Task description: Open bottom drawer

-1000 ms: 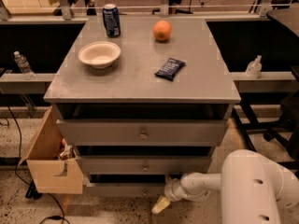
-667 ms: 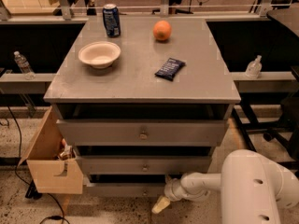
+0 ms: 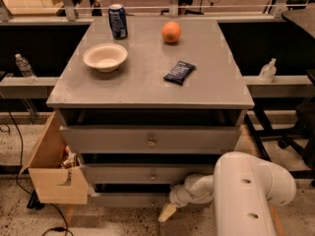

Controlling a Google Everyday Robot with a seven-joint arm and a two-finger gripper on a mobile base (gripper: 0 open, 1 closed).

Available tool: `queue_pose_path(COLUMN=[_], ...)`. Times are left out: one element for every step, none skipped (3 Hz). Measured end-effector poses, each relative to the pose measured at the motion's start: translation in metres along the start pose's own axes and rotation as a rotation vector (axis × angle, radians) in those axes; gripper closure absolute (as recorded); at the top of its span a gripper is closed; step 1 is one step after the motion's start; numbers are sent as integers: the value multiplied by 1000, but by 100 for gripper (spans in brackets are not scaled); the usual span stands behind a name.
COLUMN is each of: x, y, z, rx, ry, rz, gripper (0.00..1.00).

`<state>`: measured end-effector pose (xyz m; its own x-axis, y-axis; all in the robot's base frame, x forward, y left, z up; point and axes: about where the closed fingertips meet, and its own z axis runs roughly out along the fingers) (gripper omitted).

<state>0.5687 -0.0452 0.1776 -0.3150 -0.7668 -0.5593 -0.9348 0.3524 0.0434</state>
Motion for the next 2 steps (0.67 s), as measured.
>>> queue_pose_path(x=[2,5], y=[1,12], z=[4,-6], rx=[-3,20], ry=[40,56], rz=[-9,-8], gripper=[0,0])
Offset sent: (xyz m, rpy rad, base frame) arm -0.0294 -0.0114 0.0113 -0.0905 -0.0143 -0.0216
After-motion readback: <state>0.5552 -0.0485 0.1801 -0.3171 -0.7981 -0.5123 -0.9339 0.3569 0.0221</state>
